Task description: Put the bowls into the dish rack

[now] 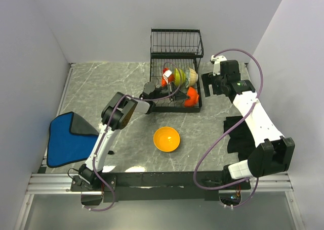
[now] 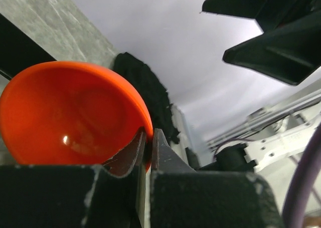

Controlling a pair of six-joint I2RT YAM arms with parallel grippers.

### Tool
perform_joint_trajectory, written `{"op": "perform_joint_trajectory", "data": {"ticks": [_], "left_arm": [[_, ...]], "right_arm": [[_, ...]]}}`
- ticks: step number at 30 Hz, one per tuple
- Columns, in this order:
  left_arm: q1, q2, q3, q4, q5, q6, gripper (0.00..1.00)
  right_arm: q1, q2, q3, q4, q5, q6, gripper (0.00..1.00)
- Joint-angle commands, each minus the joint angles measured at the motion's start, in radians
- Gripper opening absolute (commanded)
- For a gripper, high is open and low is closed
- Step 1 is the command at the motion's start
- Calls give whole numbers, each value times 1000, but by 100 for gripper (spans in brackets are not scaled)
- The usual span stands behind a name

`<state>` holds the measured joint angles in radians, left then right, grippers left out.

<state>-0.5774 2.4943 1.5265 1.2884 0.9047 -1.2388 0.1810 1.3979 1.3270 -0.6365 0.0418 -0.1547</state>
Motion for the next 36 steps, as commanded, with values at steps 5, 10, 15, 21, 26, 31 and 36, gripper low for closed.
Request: {"op": "perform_joint_trajectory", "data": {"ticks": [5, 10, 15, 21, 26, 31, 36], "left_arm": [[-4, 83, 81, -42, 99, -6, 1], [-13, 86, 72, 60, 53, -159, 1], [-16, 64, 3, 88, -84, -252, 1], [-10, 3, -74, -27, -225, -254, 1], [-4, -35, -95, -153, -283, -246, 1], [1, -58, -91, -320, -308, -251, 2], [2, -83, -106, -365, -319, -241, 2]], "right_arm": [[8, -37, 5, 27, -2, 3, 100], [6, -27, 17, 24, 1, -2, 100], [8, -20, 21, 18, -3, -2, 100], [14, -10, 31, 20, -8, 3, 100], [20, -5, 37, 29, -8, 6, 100], [21, -7, 37, 34, -10, 7, 100], [21, -7, 40, 34, -14, 9, 100]]}}
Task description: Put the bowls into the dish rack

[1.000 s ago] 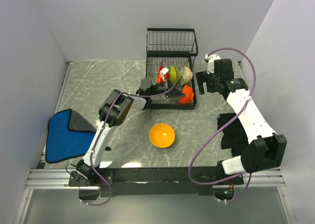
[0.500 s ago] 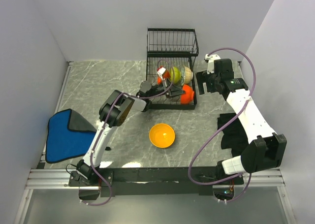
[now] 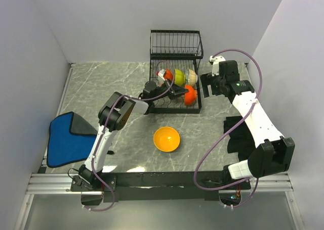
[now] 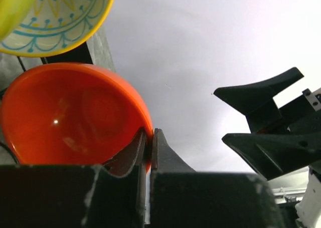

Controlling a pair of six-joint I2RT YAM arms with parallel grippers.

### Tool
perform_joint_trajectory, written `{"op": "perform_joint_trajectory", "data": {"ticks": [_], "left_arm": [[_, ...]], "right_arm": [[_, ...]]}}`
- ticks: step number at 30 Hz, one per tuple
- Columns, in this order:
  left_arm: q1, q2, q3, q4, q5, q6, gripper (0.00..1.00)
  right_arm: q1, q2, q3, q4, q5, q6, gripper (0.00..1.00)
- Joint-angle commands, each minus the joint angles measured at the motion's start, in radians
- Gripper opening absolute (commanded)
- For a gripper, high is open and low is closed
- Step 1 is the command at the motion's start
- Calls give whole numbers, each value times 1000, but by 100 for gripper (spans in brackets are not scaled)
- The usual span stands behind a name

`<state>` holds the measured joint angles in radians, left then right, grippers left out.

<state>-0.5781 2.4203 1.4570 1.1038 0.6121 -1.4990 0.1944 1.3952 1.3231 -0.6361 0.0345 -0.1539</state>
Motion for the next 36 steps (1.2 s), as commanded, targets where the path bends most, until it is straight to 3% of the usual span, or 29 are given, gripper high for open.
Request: {"op": "perform_joint_trajectory", "data": {"ticks": [1, 7, 14, 21, 25, 29, 36], "left_arm": [[3, -12, -38, -180, -26, 20, 5], [9, -30, -23, -223, 6, 94, 24], [17, -98, 9, -232, 35, 221, 33], [49, -194, 40, -486, 32, 454, 41], [57, -237, 71, -684, -2, 679, 48], [66, -282, 45, -760, 2, 792, 51], [89, -501, -29, -1004, -5, 1098, 59]], "right_arm": [[11, 1, 47, 33, -7, 8, 100], [11, 2, 53, 38, -5, 8, 100], [11, -21, 36, 42, -21, 16, 100], [11, -68, 16, 61, -31, 20, 100], [11, -125, -7, 70, -31, 16, 100], [10, -186, -44, 72, -31, 11, 100], [-4, -353, -151, 82, -31, 19, 100]]}}
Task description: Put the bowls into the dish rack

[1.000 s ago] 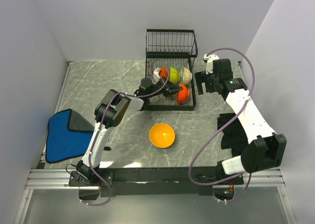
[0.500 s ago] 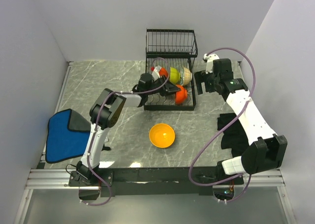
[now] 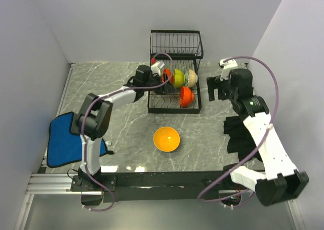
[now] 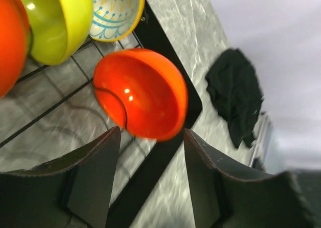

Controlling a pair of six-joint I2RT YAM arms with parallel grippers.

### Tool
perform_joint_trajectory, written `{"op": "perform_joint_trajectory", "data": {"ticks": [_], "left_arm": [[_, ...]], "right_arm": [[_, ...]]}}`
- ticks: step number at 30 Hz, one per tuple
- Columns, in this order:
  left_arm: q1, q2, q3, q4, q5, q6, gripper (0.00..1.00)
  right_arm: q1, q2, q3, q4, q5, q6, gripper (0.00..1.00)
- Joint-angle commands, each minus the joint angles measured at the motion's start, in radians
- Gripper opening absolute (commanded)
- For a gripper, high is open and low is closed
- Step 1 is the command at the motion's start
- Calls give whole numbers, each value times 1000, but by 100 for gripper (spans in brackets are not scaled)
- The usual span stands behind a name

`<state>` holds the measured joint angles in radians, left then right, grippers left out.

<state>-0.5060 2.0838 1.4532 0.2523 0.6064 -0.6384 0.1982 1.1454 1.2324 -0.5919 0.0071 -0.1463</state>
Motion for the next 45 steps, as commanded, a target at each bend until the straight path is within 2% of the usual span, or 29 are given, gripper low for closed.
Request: {"op": "perform_joint_trajectory", "data": {"ticks": [1, 6, 9, 14, 16, 17, 19, 20, 24, 28, 32, 36, 38, 45], "left_arm": [[18, -207, -52, -180, 1, 291, 59], [20, -339, -109, -324, 111, 425, 63], [1, -413, -157, -376, 183, 589, 63], [-17, -462, -166, -476, 185, 583, 63], [-44, -498, -174, -508, 106, 594, 62], [-102, -505, -166, -533, -60, 617, 61], [-155, -507, -136, -564, -204, 668, 61], [-189, -499, -119, -573, -323, 657, 62], [-192, -386, 28, -605, -393, 487, 57], [-192, -305, 85, -573, -467, 326, 52], [-192, -220, 119, -530, -438, 249, 47], [-192, -162, 134, -487, -424, 195, 49], [-189, -134, 134, -458, -356, 172, 49], [-197, -87, 160, -427, -381, 146, 50]], "right_arm": [[-14, -124, -79, 47, -4, 16, 100], [-51, -243, -169, 60, -41, 30, 100], [-60, -300, -204, 60, -44, 36, 100], [-85, -375, -241, 63, -36, 65, 100], [-108, -412, -252, 54, -26, 77, 100], [-114, -423, -260, 49, -21, 80, 100], [-135, -453, -264, 41, -16, 94, 100], [-143, -463, -269, 40, -13, 99, 100], [-186, -490, -274, 32, -10, 143, 100], [-194, -503, -272, 4, -9, 149, 100], [-194, -510, -274, -14, -13, 182, 100], [-219, -512, -271, -29, -21, 189, 100], [-220, -513, -272, -29, -22, 188, 100], [-221, -546, -313, -32, -22, 188, 100]]}}
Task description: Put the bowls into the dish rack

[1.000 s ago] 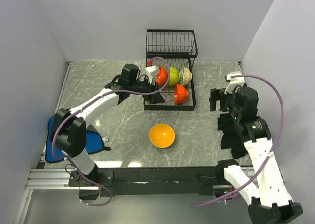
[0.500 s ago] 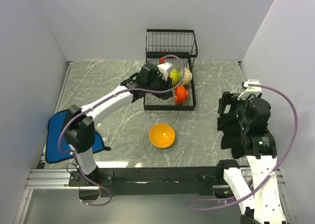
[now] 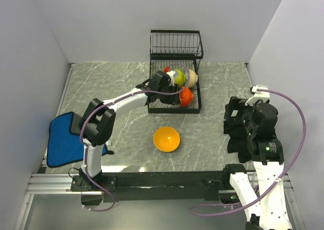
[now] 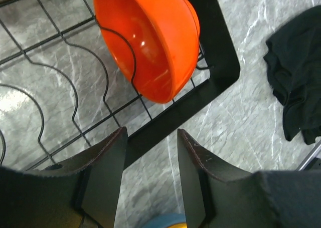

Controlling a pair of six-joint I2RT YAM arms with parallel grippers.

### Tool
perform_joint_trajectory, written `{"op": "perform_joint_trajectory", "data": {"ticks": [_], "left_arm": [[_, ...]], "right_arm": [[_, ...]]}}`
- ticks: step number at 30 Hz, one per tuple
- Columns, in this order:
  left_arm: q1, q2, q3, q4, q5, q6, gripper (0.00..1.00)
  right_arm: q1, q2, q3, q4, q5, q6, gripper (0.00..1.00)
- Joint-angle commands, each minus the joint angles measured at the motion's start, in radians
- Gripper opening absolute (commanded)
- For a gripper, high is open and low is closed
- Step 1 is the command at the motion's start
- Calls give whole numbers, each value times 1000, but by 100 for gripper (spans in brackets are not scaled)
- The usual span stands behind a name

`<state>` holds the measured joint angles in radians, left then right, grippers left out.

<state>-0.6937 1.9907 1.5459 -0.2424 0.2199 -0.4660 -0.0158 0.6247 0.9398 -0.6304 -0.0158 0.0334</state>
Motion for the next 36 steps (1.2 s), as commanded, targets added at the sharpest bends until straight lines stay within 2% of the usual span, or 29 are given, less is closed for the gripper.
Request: {"op": "perform_joint_trajectory", "data": {"ticks": [1, 11, 21, 28, 30, 34, 36], "left_arm": [[-10, 10, 75, 66, 0, -26, 50], [-13, 66, 175, 66, -17, 12, 53], [-13, 122, 206, 78, -33, 0, 54], [-13, 132, 194, 104, 7, -13, 45], [-12, 134, 186, 133, 64, -20, 43], [-12, 142, 171, 157, 110, -40, 33], [-12, 140, 164, 157, 108, -39, 31]], "right_arm": [[-9, -31, -27, 5, -3, 10, 100], [-29, -25, -42, 23, -9, 16, 100], [-42, -5, -27, 15, -10, 14, 100], [-46, 0, -35, 23, -13, 17, 100], [-49, -2, -42, 21, -15, 17, 100], [-53, -5, -50, 17, -19, 23, 100], [-56, -5, -52, 18, -23, 23, 100]]}}
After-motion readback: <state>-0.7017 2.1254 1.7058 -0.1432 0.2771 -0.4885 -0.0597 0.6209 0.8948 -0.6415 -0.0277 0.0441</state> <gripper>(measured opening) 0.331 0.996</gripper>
